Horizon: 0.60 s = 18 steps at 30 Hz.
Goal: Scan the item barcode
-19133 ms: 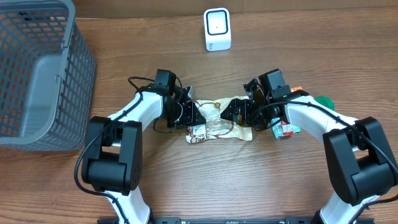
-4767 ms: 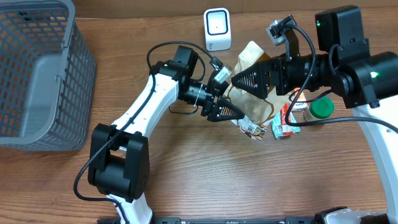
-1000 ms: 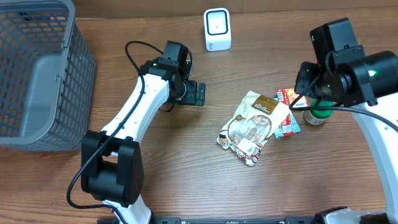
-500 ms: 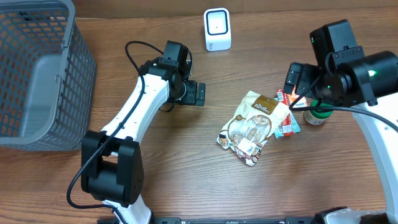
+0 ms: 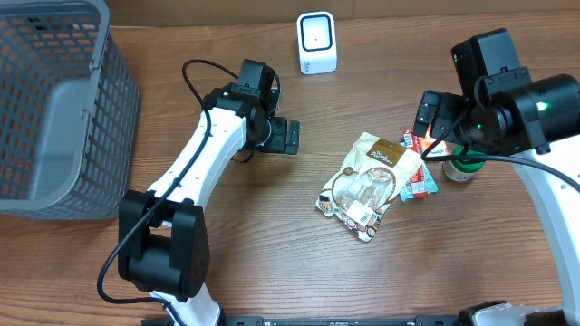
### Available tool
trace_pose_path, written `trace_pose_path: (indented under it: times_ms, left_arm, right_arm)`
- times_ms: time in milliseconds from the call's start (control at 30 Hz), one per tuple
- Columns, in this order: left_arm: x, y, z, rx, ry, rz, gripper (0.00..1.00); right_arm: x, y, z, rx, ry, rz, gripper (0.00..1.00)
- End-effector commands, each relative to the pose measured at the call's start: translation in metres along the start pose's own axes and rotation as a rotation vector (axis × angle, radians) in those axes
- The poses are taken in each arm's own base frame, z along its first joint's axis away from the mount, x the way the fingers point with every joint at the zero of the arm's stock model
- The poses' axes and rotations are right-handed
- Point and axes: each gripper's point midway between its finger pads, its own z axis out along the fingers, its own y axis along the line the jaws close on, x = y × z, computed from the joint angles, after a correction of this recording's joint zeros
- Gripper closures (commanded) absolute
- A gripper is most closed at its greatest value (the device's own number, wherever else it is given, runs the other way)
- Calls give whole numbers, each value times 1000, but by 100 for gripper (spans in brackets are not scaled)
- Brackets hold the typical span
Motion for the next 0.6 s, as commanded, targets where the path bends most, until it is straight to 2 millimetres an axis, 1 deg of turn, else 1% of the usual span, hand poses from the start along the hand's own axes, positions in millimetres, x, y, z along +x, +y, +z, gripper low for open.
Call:
trace_pose_path:
  times_ms: [0,200,300,367,567]
  left_arm:
    - [-8,1,-12,-6,-40,-16,0]
    - [-8,1,-12,-7,-40,-16,0]
    - [-8,1,-12,-6,-40,-15,0]
    - [-8,1,-12,-6,-40,-15,1]
    - [-8,1,-12,-6,-40,-15,0]
  right_arm:
    - [-3,-1,-3,3,-21,3,0]
    - [-4,0,-3,1,-24,3,0]
    - [-4,-1,-13,-16,-52,6,0]
    - [-4,-3,-25,-34,-82,10,0]
    - [6,-18,-83,-124,-232,35,0]
